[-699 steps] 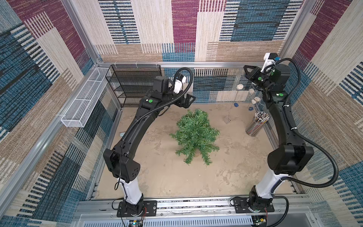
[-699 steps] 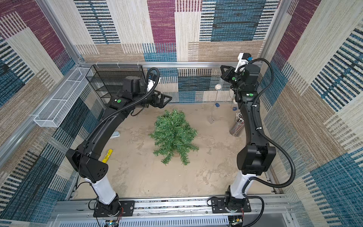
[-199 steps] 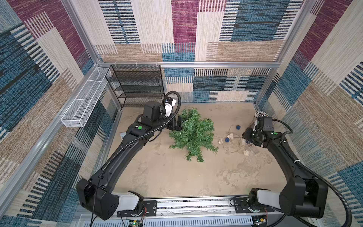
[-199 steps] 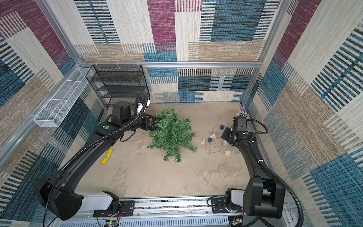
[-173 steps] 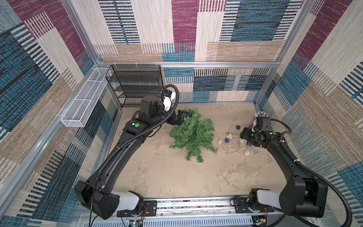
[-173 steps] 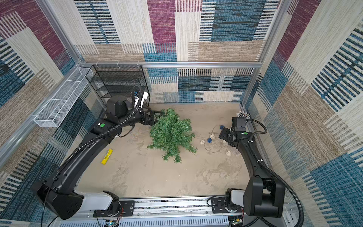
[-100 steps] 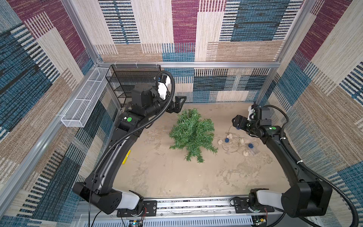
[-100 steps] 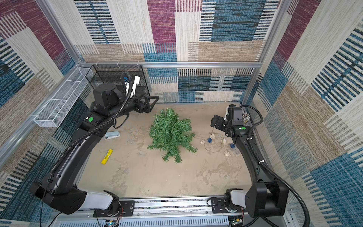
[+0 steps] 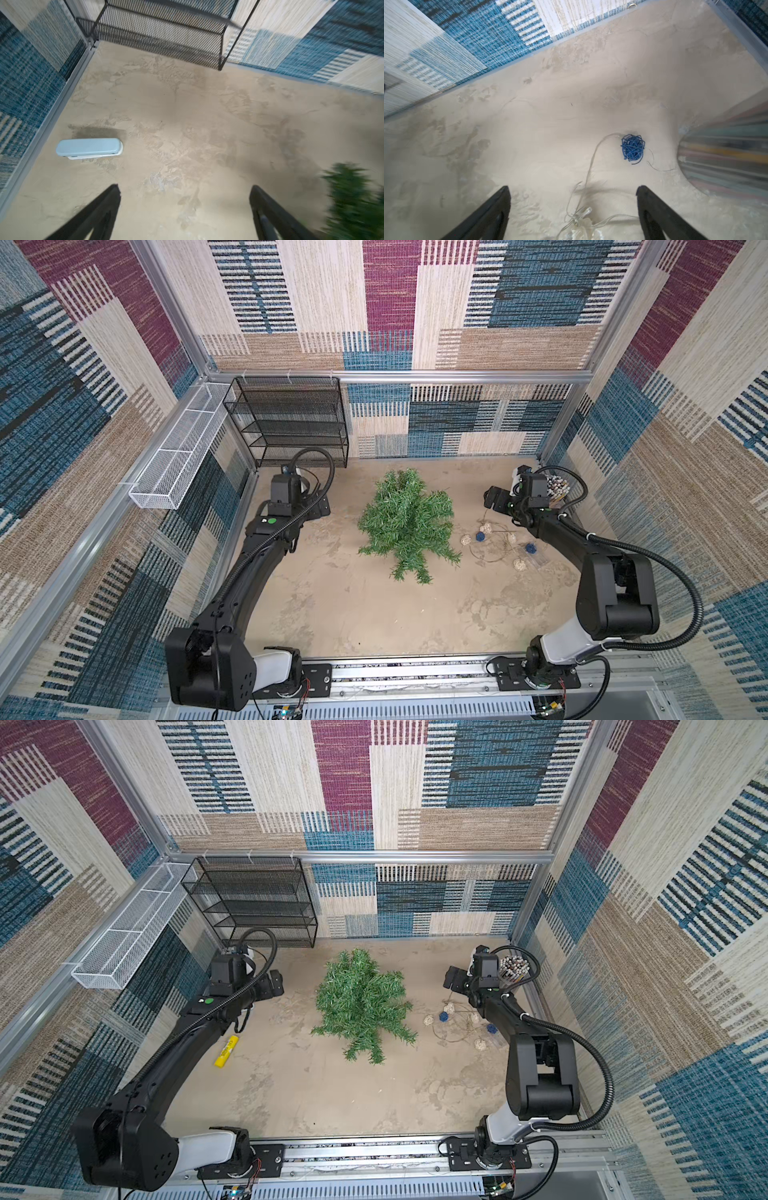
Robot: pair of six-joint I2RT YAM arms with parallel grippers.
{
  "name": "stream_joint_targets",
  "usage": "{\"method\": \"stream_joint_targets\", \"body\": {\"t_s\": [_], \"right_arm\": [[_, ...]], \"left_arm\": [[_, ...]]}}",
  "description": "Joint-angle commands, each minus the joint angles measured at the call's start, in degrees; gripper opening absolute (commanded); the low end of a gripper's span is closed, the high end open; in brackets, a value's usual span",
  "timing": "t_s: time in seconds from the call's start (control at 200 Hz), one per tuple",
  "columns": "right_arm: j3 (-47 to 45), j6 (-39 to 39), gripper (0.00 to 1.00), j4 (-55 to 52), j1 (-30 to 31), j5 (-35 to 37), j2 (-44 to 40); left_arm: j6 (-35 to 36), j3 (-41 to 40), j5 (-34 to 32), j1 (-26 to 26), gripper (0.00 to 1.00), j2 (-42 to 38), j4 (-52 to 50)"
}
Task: Remove string lights from the small christmas tree
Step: Reset both arms
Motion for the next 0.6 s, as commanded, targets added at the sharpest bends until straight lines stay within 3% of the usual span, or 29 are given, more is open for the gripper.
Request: {"method": "stream_joint_targets", "body": {"t_s": [0.0,0.125,0.18,0.321,0.401,0.436,0.596], "right_arm": [[-5.9,-7.3,0.96,19.9,2.1,8.0,-0.6],[-12.4,-11.9,0.96,32.3,4.2,11.5,-0.2],[-12.4,-12.1,0.96,32.1,4.6,12.0,-0.5],[-15.3,-13.6,0.96,37.9,4.8,11.8,-1.8],[-16.9,-14.0,0.96,38.8,4.7,10.9,-3.2],[-17.7,-14.1,0.96,38.9,4.8,10.7,-4.1],[-19.8,-14.9,0.96,34.3,4.6,10.6,-7.9]], "left_arm": [[0.2,-7.8,-4.8,0.2,0.99,2.4,14.8],[2.4,-9.6,-10.2,0.3,0.98,8.6,17.4],[4.8,-6.3,-10.2,0.5,0.98,10.8,13.2],[8.5,-9.9,-10.0,0.7,0.98,13.6,20.5],[11.3,-17.8,-6.7,0.6,0.98,12.8,33.4],[11.5,-18.7,-4.6,0.6,0.98,10.7,31.6],[13.9,-27.2,-0.4,0.6,0.99,4.6,42.0]]}}
